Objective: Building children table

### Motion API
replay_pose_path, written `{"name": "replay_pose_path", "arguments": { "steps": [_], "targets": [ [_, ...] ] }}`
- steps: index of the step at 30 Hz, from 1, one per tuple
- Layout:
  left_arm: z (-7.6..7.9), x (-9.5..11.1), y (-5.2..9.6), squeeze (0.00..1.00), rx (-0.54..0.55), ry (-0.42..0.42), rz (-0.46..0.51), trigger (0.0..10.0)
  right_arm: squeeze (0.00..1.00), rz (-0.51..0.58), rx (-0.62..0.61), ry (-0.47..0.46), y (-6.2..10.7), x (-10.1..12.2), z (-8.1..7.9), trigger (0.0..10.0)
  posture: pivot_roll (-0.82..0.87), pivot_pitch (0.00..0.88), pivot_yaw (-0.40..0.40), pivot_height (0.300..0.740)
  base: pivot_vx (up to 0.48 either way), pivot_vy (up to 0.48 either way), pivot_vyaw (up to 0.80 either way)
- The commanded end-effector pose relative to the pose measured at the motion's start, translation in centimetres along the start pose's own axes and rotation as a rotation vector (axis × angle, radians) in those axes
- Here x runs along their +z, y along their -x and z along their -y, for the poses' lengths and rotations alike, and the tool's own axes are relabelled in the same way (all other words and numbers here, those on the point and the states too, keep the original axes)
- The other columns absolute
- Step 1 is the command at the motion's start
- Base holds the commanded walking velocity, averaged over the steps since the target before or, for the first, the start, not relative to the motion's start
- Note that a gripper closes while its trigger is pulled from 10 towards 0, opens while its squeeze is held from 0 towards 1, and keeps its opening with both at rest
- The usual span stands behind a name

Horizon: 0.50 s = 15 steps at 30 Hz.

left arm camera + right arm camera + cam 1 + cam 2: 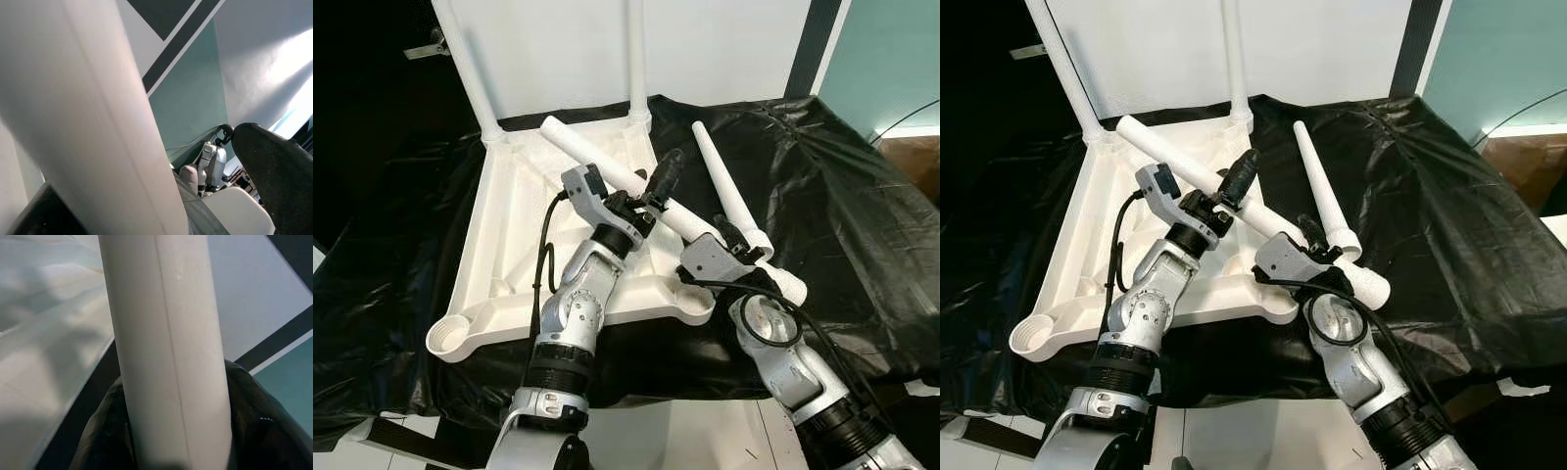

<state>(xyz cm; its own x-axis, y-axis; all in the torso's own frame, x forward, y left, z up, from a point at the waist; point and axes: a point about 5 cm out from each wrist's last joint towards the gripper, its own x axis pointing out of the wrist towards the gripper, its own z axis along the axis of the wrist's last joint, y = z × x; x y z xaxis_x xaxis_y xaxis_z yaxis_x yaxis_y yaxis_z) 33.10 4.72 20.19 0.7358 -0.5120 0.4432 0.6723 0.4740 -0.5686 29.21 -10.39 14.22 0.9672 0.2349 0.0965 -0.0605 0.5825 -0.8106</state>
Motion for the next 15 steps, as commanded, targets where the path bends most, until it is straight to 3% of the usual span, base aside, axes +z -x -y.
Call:
{"name": "replay_pose_path", "arguments": {
  "steps": [1, 3, 4, 6, 7, 8, 9, 10, 14, 15],
  "targets": [
    [0.28, 0.23, -0.16, 1.0, -0.046, -0.017, -0.001, 10.0, 0.0, -0.001, 0.027, 0.059, 0.22, -0.46, -0.86, 0.0, -0.12, 0.008, 0.084, 0.74, 0.0, 0.0, 0.0],
    [0.25, 0.2, -0.18, 1.0, -0.046, -0.017, -0.003, 10.0, 0.0, 0.009, 0.009, 0.075, 0.19, -0.41, -0.81, 0.0, -0.12, 0.005, 0.085, 0.74, 0.0, 0.0, 0.0],
    [0.33, 0.19, -0.21, 1.0, -0.055, -0.013, -0.002, 4.8, 0.0, 0.019, -0.013, 0.089, 0.16, -0.32, -0.67, 0.0, -0.12, 0.005, 0.085, 0.74, 0.0, 0.0, 0.0],
    [0.39, 0.19, -0.23, 1.0, -0.061, -0.011, 0.0, 4.8, 0.0, 0.027, -0.028, 0.099, 0.14, -0.26, -0.6, 0.0, -0.12, 0.005, 0.085, 0.74, 0.0, 0.0, 0.0],
    [0.47, 0.19, -0.21, 1.0, -0.072, -0.005, 0.002, 0.0, 0.0, 0.031, -0.046, 0.108, 0.06, -0.19, -0.47, 0.0, -0.12, 0.004, 0.09, 0.74, 0.0, 0.0, 0.0],
    [0.52, 0.19, -0.2, 0.96, -0.078, -0.001, 0.004, 0.0, 0.0, 0.033, -0.056, 0.113, 0.02, -0.15, -0.39, 0.0, -0.12, 0.004, 0.09, 0.74, 0.0, 0.0, 0.0],
    [0.62, 0.17, -0.17, 0.84, -0.087, 0.001, 0.005, 0.0, 0.0, 0.033, -0.065, 0.114, -0.07, -0.12, -0.33, 0.0, -0.12, 0.004, 0.091, 0.74, 0.0, 0.0, 0.0],
    [0.72, 0.14, -0.14, 0.59, -0.095, 0.003, 0.005, 0.0, 0.0, 0.035, -0.073, 0.097, -0.12, -0.02, -0.26, 7.5, -0.12, 0.005, 0.092, 0.74, 0.0, 0.0, 0.0],
    [0.79, 0.12, -0.13, 0.59, -0.1, 0.004, 0.004, 0.0, 0.0, 0.036, -0.076, 0.084, -0.14, 0.05, -0.22, 7.5, -0.12, 0.005, 0.092, 0.74, 0.0, 0.0, 0.0],
    [0.84, 0.1, -0.11, 0.42, -0.104, 0.005, 0.005, 0.0, 0.0, 0.037, -0.078, 0.058, -0.21, 0.22, -0.18, 10.0, -0.13, 0.006, 0.093, 0.74, 0.0, 0.0, 0.0]
  ]
}}
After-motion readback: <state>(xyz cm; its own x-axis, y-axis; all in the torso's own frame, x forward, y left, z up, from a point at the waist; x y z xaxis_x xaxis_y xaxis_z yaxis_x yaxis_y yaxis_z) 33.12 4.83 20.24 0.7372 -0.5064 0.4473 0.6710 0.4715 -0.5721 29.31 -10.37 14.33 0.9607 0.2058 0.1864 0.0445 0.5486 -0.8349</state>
